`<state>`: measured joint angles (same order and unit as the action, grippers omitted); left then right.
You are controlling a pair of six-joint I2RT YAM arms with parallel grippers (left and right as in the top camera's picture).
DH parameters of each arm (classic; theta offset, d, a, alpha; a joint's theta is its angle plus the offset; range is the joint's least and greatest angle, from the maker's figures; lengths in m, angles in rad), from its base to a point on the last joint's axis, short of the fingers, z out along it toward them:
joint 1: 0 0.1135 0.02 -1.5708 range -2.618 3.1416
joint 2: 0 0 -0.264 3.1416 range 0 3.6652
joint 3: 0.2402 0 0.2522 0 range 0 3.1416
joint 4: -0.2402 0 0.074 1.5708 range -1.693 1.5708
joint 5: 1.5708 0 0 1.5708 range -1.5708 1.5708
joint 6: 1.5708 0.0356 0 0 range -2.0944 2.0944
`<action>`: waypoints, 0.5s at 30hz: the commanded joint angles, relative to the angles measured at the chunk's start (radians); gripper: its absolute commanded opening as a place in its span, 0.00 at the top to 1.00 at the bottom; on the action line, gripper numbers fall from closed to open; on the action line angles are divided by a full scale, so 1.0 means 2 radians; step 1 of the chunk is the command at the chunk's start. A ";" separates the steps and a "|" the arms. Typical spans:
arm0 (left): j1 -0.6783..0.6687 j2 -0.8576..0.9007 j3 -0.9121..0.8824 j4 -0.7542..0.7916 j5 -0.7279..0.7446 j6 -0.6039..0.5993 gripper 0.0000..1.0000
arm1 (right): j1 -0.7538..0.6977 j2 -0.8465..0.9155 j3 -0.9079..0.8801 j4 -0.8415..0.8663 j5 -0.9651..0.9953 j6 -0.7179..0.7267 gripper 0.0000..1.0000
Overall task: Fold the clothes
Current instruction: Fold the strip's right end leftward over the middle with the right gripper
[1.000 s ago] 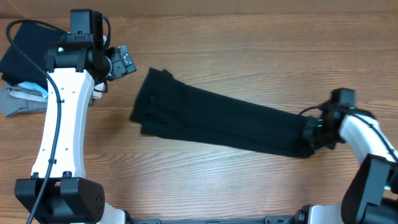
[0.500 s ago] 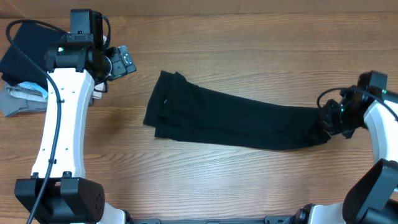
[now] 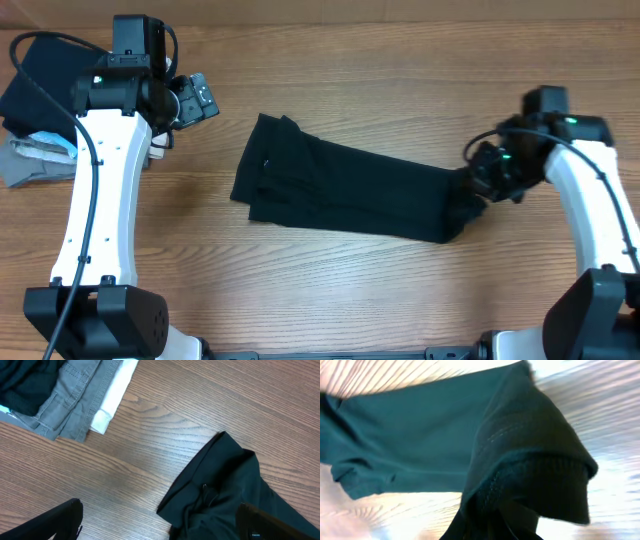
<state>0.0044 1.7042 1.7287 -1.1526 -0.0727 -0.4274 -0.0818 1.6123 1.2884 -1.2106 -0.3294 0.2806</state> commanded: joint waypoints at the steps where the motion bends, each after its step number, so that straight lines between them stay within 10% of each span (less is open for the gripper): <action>1: 0.002 0.005 0.004 0.001 -0.008 -0.007 0.00 | 0.056 0.001 0.014 0.021 -0.008 0.046 0.96; 15: 0.002 0.005 0.004 0.001 -0.008 -0.007 0.00 | 0.168 0.047 0.013 0.101 -0.006 0.093 0.96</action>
<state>0.0044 1.7042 1.7287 -1.1526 -0.0727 -0.4274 0.2230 1.6691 1.2888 -1.0332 -0.3355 0.4309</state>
